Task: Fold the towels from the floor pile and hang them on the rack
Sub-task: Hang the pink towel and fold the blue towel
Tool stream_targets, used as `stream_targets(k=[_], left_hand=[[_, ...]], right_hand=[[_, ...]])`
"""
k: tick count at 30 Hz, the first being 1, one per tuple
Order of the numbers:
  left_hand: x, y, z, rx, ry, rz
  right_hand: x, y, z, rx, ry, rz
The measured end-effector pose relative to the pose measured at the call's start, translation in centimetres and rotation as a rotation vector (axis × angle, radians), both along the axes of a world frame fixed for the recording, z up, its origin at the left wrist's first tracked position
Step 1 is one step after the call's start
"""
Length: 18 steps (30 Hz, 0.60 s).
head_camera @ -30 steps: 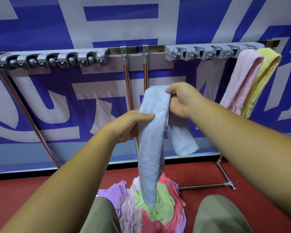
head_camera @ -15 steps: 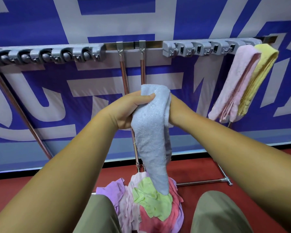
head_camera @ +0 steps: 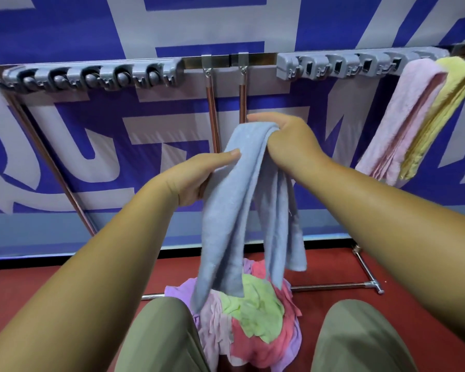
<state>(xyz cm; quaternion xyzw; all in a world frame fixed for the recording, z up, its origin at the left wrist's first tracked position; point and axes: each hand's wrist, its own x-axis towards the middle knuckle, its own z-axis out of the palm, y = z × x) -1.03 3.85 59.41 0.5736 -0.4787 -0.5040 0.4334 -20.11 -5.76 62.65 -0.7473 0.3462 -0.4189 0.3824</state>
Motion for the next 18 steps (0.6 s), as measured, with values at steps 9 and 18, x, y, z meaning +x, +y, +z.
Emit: stream_targets(k=[9,18], left_hand=[[-3.4,-0.9,-4.9,-0.268,-0.313,0.345],[-11.6,-5.1,-2.2,-0.387,-0.63,0.415]], right_hand=[[0.9,-1.9,2.4,-0.308,0.42,-0.18],[-0.6,-3.7,2.7,-0.373,0.795,-0.361]])
